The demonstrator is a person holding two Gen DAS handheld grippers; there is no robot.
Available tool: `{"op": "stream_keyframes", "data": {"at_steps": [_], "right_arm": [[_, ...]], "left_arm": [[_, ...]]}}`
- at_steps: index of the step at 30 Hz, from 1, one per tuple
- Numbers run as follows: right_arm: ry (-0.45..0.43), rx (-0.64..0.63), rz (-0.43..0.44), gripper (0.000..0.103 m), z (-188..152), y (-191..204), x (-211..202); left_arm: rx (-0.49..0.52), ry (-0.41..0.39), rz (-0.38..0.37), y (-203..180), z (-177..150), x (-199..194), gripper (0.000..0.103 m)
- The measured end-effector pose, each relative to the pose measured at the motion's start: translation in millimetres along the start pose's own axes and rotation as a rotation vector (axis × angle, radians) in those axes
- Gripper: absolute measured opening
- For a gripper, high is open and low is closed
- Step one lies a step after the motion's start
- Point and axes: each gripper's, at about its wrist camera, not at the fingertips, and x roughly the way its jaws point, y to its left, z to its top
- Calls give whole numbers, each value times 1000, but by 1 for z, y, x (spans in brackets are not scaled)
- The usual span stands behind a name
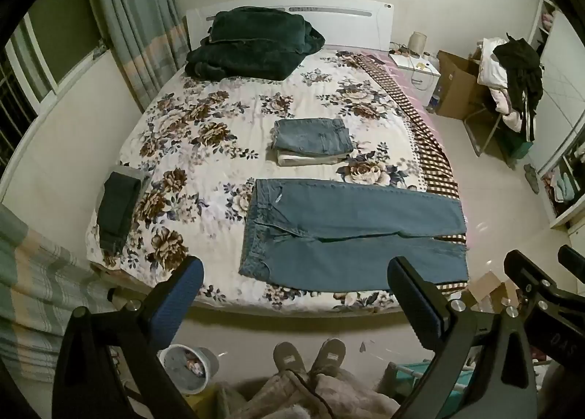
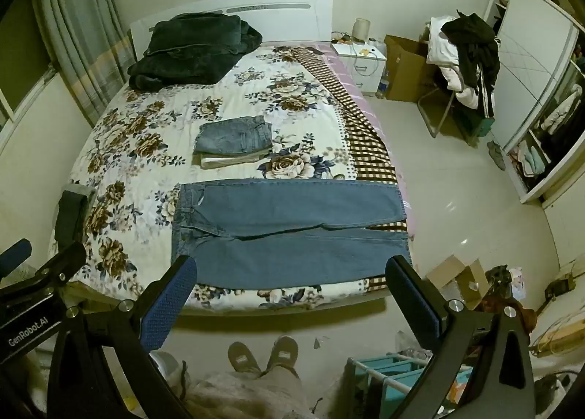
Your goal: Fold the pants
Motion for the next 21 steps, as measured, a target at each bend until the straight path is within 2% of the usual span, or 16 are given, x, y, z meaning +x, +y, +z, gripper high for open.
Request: {"op": "stream_keyframes", "data": {"at_steps": [21], "right_arm": [[-3, -1, -2, 103, -5, -3, -4]], "left_arm": [[-7, 4, -12, 0, 0, 0, 103]]}}
